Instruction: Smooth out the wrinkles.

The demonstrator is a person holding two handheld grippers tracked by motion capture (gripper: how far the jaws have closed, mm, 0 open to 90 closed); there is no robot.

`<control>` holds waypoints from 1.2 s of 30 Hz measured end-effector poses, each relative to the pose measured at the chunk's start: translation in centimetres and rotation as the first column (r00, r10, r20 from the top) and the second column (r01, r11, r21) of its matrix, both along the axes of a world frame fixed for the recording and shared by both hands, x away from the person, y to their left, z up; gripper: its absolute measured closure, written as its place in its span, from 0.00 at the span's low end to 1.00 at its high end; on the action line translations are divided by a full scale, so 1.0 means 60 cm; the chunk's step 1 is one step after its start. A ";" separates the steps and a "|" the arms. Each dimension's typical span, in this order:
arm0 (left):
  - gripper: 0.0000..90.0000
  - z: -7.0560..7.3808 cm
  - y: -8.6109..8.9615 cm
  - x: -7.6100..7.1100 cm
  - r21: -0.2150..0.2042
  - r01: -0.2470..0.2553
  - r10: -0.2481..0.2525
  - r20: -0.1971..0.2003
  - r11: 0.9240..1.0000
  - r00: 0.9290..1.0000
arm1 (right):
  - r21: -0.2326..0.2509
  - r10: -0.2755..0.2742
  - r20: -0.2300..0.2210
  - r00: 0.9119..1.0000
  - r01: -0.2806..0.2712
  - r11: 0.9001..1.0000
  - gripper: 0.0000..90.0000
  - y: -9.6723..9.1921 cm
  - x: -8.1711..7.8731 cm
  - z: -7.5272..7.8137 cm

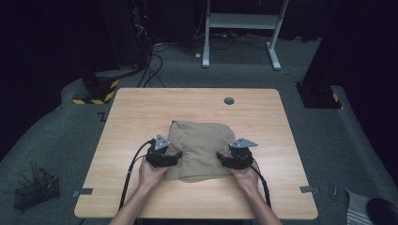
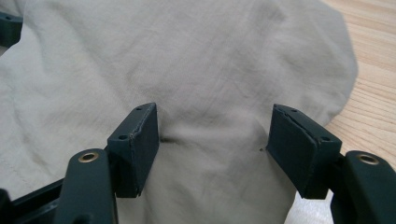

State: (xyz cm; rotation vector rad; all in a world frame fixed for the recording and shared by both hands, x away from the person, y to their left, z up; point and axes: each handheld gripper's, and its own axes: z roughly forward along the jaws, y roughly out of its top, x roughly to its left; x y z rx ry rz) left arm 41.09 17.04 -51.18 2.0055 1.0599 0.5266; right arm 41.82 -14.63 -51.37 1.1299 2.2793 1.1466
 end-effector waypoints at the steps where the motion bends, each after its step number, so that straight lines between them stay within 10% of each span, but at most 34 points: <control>1: 0.32 0.000 -0.002 0.005 -0.002 -0.003 0.003 -0.005 1.000 1.000 | 0.001 -0.004 -0.008 1.000 0.004 1.000 0.37 0.000 0.004 -0.001; 18: 0.30 -0.006 -0.017 0.071 -0.036 -0.031 0.030 -0.021 0.999 0.999 | 0.011 -0.074 -0.020 0.997 0.074 0.997 0.37 -0.012 0.047 -0.009; 36: 0.29 0.067 0.062 0.004 -0.138 -0.063 0.073 0.068 0.988 0.995 | 0.114 -0.106 0.045 0.993 0.101 0.988 0.36 -0.083 -0.005 0.034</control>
